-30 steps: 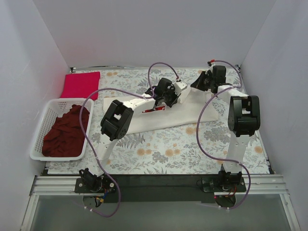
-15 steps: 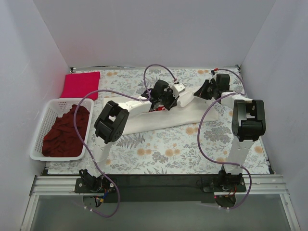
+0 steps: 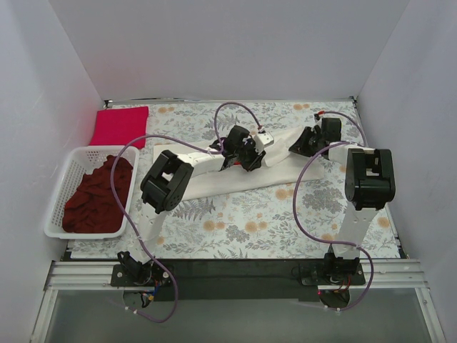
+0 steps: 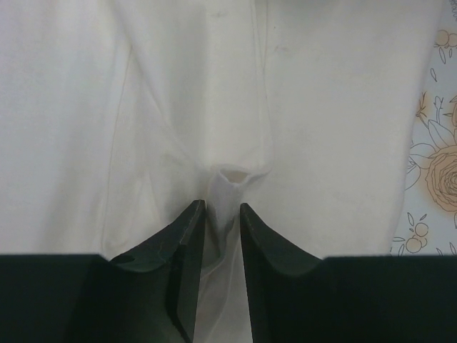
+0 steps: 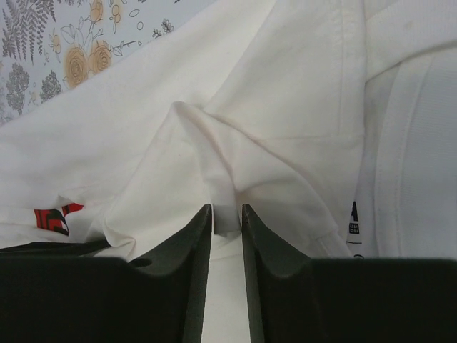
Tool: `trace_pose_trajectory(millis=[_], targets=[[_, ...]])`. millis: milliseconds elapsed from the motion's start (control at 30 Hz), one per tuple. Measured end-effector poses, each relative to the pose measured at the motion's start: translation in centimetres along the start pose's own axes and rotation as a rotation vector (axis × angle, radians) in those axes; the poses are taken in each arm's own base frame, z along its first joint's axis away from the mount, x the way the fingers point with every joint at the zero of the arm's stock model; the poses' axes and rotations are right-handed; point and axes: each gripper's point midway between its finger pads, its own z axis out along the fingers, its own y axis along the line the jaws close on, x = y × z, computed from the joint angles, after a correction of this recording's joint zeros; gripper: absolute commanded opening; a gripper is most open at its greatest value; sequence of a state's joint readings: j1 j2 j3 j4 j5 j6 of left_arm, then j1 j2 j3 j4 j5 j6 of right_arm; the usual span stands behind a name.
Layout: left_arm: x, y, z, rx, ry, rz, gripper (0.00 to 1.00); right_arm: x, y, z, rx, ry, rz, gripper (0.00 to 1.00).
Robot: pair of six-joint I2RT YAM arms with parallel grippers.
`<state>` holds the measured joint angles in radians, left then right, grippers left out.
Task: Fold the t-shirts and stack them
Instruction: Fold the tshirt
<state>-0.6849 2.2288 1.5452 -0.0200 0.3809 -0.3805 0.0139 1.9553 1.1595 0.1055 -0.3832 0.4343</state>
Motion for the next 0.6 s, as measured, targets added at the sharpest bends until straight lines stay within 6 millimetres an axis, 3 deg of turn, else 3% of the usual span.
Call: trace_pose_trajectory(millis=[200,333,500,600], targets=[[-0.6,-0.4,-1.0,-0.012,-0.002,-0.009,0.34,-1.7,1.2,-1.5,-0.004,-0.048,-0.029,0.33],[-5.4,-0.7,-4.2,-0.04,-0.095,-0.003,0.33,-3.7,3.2,-3.5,-0.031,-0.113,-0.066,0.33],[-12.1,-1.4,-8.1,-0.053,-0.273,-0.008,0.11,-5.1,5.2,-4.6,-0.102,-0.152,-0.1,0.32],[-13.1,-1.9,-8.0,-0.03,-0.312,-0.033,0.07,-4.8,6.1,-3.9,-0.177,-0.135,-0.094,0.32]])
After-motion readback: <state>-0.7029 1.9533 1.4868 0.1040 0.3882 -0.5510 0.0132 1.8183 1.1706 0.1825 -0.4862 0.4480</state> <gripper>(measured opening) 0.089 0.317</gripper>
